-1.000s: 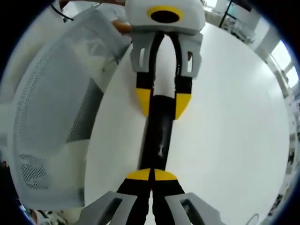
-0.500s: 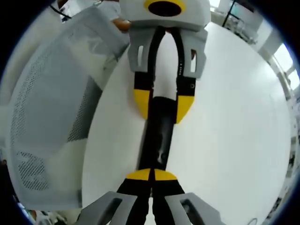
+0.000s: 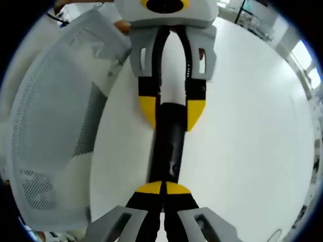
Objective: Press the specified remote control buttons in sequence, fully releasing each button before pressing the next.
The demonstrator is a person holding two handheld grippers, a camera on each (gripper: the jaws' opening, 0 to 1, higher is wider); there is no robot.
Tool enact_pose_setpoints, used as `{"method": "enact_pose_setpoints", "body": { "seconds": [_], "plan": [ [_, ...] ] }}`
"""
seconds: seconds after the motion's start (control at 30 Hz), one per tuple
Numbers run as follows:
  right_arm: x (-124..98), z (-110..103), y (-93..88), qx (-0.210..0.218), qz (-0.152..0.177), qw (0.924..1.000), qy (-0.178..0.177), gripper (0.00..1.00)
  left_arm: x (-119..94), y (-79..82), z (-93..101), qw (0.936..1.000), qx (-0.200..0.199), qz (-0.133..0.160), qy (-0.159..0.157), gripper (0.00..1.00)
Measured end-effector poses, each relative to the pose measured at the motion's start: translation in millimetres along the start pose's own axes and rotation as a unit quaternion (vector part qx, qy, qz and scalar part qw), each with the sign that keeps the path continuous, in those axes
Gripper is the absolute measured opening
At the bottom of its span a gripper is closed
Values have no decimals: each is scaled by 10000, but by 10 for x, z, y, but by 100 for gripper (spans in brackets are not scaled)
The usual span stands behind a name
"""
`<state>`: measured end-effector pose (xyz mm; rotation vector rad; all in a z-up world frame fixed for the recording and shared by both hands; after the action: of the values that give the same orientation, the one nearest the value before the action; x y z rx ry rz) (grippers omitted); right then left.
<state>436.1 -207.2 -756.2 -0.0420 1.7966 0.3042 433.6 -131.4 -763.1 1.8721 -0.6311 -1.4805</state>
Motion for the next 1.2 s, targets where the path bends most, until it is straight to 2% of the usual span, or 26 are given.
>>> {"method": "enact_pose_setpoints", "body": {
  "seconds": [0.77, 1.2],
  "plan": [
    [-56, 18, -72, -2, 65, 10000, -76, 0, 12, -9, -2, 10000, -12, -14, -8, 24],
    [-104, 42, 2, -3, 135, 9999, -80, 0, 15, -11, -2, 10000, -16, -9, -30, 24]
  ]
}}
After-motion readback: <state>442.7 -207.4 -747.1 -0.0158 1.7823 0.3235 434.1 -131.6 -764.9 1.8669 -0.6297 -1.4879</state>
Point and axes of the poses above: the point that each gripper's makers call its tool centre point, and the gripper's own axes: x roughly forward along the fingers, z roughly to its right, y roughly out of its top, the point moved 2 cm from there along -x, roughly backward along the fingers, and after that the axes turned 8 degrees about y, right-handed, at the moved point
